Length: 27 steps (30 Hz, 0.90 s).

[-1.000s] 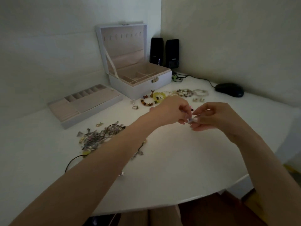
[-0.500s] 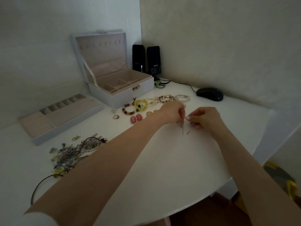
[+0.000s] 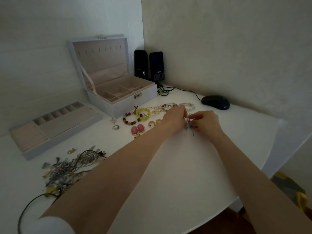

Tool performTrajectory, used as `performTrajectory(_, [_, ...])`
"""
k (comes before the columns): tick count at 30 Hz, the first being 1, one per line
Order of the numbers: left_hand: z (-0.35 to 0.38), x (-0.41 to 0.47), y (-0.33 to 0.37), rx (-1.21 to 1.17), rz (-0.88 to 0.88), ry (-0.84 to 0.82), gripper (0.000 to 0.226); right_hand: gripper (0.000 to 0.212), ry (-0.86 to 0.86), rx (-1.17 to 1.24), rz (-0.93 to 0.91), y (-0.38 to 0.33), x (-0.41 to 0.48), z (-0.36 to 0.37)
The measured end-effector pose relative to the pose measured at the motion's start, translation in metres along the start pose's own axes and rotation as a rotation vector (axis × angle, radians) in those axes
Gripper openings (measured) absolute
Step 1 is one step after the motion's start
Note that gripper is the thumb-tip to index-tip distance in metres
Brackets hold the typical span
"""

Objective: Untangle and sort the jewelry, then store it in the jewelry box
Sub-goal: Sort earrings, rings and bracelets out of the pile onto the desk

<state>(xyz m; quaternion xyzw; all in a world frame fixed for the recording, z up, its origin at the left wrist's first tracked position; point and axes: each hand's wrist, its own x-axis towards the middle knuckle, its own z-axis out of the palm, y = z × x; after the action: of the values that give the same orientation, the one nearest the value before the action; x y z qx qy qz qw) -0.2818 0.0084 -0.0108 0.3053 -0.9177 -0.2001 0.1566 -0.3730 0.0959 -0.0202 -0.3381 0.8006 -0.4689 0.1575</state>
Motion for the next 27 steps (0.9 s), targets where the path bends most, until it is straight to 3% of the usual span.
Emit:
performTrajectory(6, [-0.013, -0.012, -0.004, 0.01, 0.048, 0.035, 0.023, 0.022, 0.035, -0.014, -0.023, -0.002, -0.01, -0.003])
performTrajectory(11, [-0.037, -0.058, 0.002, 0.088, 0.121, -0.033, 0.03, 0.016, 0.156, -0.036, -0.222, -0.029, -0.048, 0.003])
performTrajectory(13, [-0.053, -0.084, -0.005, 0.131, 0.098, -0.052, 0.035, 0.014, 0.08, 0.021, -0.284, -0.048, -0.07, 0.014])
performTrajectory(16, [-0.084, -0.125, -0.03, 0.149, 0.035, -0.041, 0.026, 0.01, -0.054, 0.039, -0.35, -0.07, -0.097, 0.036])
performTrajectory(20, [-0.121, -0.172, -0.08, 0.032, -0.054, -0.09, 0.023, 0.008, -0.237, 0.06, -0.418, -0.087, -0.116, 0.075])
performTrajectory(23, [-0.134, -0.192, -0.114, -0.011, -0.11, -0.044, 0.015, 0.009, -0.374, -0.004, -0.477, -0.099, -0.123, 0.104])
performTrajectory(27, [-0.133, -0.205, -0.143, 0.007, -0.121, 0.051, 0.02, 0.011, -0.505, -0.109, -0.497, -0.117, -0.125, 0.13])
